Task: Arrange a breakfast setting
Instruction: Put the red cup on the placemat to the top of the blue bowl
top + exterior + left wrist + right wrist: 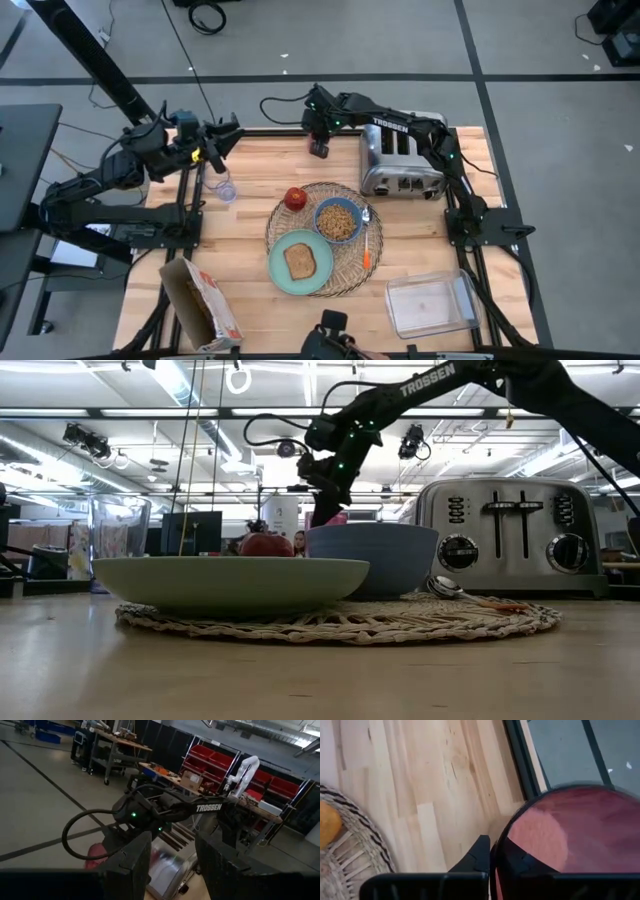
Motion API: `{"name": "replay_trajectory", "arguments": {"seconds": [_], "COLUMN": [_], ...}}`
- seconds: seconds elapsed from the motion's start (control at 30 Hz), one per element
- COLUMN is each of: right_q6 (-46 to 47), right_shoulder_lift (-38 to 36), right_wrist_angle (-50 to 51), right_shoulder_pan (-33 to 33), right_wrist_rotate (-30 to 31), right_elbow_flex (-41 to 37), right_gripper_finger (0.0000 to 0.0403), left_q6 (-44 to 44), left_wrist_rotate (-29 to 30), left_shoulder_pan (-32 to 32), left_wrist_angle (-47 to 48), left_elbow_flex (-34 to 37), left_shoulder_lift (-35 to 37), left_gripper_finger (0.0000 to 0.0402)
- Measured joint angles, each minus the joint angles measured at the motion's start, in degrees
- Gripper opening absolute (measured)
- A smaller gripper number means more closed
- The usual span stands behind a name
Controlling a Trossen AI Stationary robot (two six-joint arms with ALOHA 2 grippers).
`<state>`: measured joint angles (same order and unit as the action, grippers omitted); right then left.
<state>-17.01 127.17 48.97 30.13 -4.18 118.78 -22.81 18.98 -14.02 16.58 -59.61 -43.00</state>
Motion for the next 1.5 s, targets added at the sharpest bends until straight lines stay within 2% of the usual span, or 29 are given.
{"name": "replay_trajectory", "arguments": {"seconds": [0.23, 0.4, 0.53, 0.7, 0.87, 1.07, 1.17, 1.23, 1.5], "right_q6": [0.36, 2.48, 6.22, 14.59, 27.27, 41.08, 43.54, 43.01, 32.84], "right_shoulder_lift": [-1.74, -8.57, -15.3, -22.25, -28.7, -37.54, -39.52, -39.48, -35.38], "right_wrist_angle": [2.84, 14.97, 21.68, 30.56, 35.25, 34.59, 33.25, 30.79, 21.32], "right_shoulder_pan": [-0.81, -3.17, -7.95, -17.69, -28.08, -36.81, -37.56, -36.51, -29.54], "right_wrist_rotate": [2.99, 2.79, 2.76, 3.98, 8.42, 13.48, 15.73, 16.58, 13.79], "right_elbow_flex": [1.61, 6.9, 7.48, 7.5, 0.26, -17.51, -24.17, -25.62, -20.17], "right_gripper_finger": [0.0016, 0.0016, 0.0016, 0.0016, 0.0016, 0.0016, 0.0016, 0.0016, 0.0016], "left_q6": [1.24, 1.16, 1.91, 2.52, 2.53, 3.06, 4.37, 4.02, -1.09], "left_wrist_rotate": [-0.04, -0.09, -1.46, -1.62, -3.49, -4.07, -7.03, -8.19, -8.36], "left_shoulder_pan": [0.0, 0.0, 0.02, 0.02, 0.51, 3.68, 6.21, 8.17, 14.98], "left_wrist_angle": [0.13, 0.05, 0.01, 0.06, 0.07, 0.02, -0.02, 0.55, 6.61], "left_elbow_flex": [0.0, 0.0, 0.0, 0.0, 0.0, 0.0, 0.0, 0.0, 0.0], "left_shoulder_lift": [0.03, 0.47, 1.15, 1.18, 1.13, 1.0, 0.11, -0.59, -1.27], "left_gripper_finger": [0.016, 0.016, 0.016, 0.016, 0.016, 0.016, 0.016, 0.016, 0.016]}}
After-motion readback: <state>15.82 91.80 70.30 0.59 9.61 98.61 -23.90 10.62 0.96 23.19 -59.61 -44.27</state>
